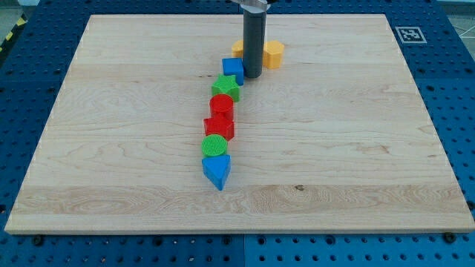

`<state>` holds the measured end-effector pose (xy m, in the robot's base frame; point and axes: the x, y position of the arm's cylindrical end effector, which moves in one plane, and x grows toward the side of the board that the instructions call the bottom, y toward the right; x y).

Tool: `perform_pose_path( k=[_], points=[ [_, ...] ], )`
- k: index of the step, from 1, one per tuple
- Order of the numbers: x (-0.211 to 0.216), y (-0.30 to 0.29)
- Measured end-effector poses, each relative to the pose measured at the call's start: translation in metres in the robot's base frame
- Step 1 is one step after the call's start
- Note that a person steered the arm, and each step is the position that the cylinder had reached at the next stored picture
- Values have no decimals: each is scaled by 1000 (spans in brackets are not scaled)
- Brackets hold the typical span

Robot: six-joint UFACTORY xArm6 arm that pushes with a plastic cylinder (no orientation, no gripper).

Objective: Move the yellow heart above the blue cube

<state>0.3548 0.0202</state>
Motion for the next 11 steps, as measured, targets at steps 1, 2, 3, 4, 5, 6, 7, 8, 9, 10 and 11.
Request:
perform_pose_path(
  k=[1, 2, 3, 4, 5, 6, 7, 8, 9, 10, 11],
  points=[
    [1, -1],
    [7, -6],
    [12, -9],
    [12, -9],
    [12, -6],
    [12, 21],
    [10, 55],
    [-14, 68],
    [-58, 68],
    [-101, 67],
    [-109, 49]
  ],
)
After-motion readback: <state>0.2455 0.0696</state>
